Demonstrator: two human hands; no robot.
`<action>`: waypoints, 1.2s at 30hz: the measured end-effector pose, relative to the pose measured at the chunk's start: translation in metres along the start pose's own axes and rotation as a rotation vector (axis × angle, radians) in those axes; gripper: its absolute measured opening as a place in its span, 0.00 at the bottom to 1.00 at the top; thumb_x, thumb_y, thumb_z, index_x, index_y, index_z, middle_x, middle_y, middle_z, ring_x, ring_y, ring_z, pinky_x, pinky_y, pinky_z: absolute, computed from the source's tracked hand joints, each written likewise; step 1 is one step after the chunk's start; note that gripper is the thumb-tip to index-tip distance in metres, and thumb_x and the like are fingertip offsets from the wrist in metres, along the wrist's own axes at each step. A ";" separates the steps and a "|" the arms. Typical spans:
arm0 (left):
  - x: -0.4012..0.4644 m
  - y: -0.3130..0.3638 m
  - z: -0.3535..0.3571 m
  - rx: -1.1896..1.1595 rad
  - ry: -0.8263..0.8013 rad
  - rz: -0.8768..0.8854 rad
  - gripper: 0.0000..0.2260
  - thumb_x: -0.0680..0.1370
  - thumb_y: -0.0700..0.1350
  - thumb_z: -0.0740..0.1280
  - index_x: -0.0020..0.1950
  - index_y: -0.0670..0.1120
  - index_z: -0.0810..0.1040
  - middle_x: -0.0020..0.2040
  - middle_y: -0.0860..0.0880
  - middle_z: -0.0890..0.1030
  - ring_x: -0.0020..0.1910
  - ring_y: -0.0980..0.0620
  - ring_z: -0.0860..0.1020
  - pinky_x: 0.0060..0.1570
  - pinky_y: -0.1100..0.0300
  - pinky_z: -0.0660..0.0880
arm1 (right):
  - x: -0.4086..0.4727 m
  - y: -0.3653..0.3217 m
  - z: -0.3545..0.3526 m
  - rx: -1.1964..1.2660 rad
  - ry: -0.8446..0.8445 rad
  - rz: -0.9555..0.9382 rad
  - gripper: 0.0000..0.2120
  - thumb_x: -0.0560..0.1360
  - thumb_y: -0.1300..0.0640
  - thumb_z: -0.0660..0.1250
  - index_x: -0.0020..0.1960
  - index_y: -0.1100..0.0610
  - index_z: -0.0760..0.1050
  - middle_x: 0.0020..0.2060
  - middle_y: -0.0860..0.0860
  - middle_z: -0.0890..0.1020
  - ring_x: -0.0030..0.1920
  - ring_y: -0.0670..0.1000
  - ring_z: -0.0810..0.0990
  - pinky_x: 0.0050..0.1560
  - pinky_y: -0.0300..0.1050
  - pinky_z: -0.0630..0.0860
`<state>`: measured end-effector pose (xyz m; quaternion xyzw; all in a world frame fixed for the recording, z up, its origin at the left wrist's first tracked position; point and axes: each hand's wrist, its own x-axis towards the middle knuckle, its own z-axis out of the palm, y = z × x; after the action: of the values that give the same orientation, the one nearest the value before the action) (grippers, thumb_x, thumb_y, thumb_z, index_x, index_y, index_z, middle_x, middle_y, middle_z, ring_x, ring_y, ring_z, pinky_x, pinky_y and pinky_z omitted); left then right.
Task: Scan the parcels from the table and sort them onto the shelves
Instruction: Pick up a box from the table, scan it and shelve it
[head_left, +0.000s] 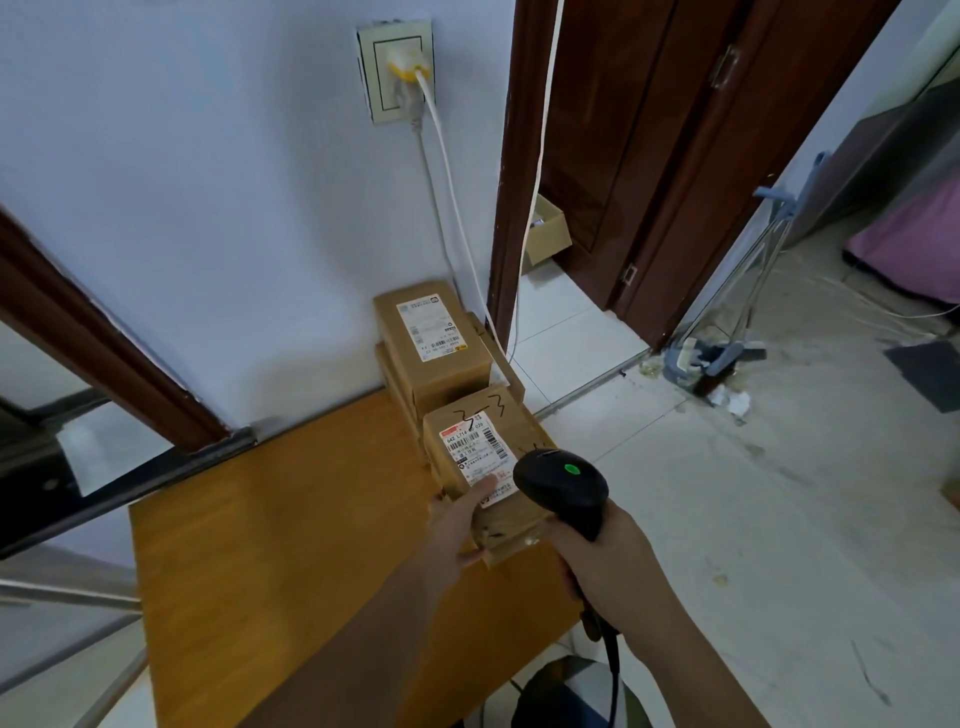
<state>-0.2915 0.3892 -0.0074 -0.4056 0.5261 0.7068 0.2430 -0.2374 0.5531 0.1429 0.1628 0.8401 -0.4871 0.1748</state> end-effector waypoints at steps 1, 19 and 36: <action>-0.001 -0.001 -0.003 -0.014 -0.007 0.009 0.37 0.69 0.54 0.83 0.72 0.48 0.69 0.63 0.47 0.80 0.61 0.46 0.80 0.58 0.40 0.82 | -0.001 0.000 0.000 0.000 0.005 -0.004 0.08 0.77 0.55 0.71 0.41 0.55 0.75 0.24 0.48 0.76 0.21 0.41 0.73 0.30 0.37 0.74; -0.114 -0.047 -0.009 0.287 -0.068 0.559 0.43 0.62 0.56 0.85 0.71 0.51 0.68 0.64 0.50 0.75 0.58 0.48 0.82 0.45 0.60 0.84 | -0.103 0.011 -0.009 -0.049 -0.023 -0.160 0.10 0.72 0.43 0.68 0.48 0.47 0.76 0.44 0.57 0.83 0.45 0.57 0.84 0.51 0.56 0.84; -0.247 -0.184 -0.060 0.100 0.122 0.588 0.52 0.52 0.66 0.86 0.73 0.56 0.71 0.61 0.52 0.83 0.59 0.48 0.84 0.61 0.45 0.82 | -0.242 0.082 -0.015 -0.088 -0.260 -0.441 0.09 0.78 0.52 0.69 0.40 0.54 0.78 0.25 0.51 0.77 0.27 0.50 0.78 0.35 0.53 0.78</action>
<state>0.0054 0.4140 0.0898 -0.2653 0.6688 0.6943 0.0154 0.0119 0.5799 0.1968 -0.0961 0.8459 -0.4934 0.1779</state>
